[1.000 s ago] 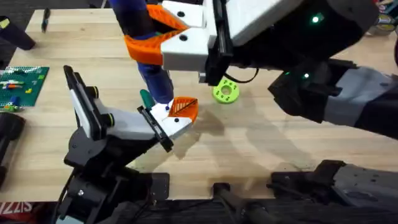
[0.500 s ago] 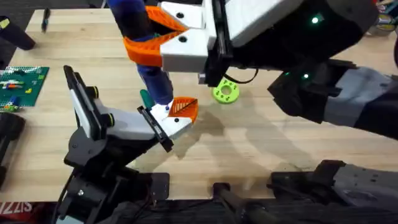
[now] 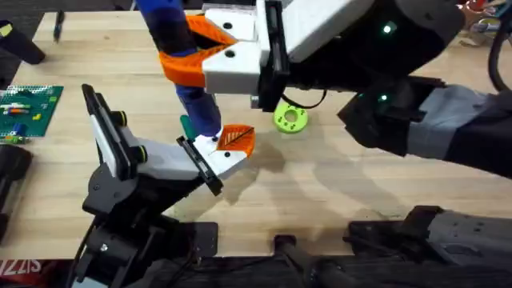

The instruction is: Pick up the gripper from the table and insert it into the empty holder that is missing its gripper. Then pick up a screw, insert it into the mounting hole, and use the screwdriver to tighten it. Finally, clean up the table by picking up the vegetable and placing it into the bucket.

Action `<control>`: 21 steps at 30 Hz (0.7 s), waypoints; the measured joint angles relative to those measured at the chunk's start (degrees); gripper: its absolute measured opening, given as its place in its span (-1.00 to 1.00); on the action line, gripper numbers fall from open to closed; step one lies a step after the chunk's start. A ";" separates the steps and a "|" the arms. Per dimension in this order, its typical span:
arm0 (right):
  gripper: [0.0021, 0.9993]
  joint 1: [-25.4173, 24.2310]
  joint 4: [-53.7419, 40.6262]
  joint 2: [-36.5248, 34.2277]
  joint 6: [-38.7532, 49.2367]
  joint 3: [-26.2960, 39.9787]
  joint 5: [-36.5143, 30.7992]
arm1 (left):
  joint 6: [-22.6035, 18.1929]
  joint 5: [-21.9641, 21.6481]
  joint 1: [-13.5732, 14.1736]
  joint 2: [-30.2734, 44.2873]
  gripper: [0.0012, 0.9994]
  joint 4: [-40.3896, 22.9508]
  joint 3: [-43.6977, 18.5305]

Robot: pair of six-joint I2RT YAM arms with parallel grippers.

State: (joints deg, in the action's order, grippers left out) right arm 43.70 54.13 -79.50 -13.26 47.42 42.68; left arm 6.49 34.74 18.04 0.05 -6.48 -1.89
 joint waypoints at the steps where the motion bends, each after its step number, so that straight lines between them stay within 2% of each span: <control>1: -0.91 0.00 0.00 0.00 0.00 0.00 0.00 | 0.01 -0.01 0.00 0.00 -0.97 0.00 0.00; 13: -0.91 0.00 0.06 0.00 -0.02 0.00 0.02 | -0.01 -0.02 0.00 0.00 -0.97 0.00 0.00; 21: -0.91 0.02 6.12 -0.60 -1.97 -0.26 0.28 | -0.02 -0.02 0.00 0.00 -0.97 0.04 0.00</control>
State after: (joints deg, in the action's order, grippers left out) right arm 43.72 60.25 -80.11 -15.22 47.16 42.96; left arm 6.47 34.72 18.04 0.05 -6.44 -1.89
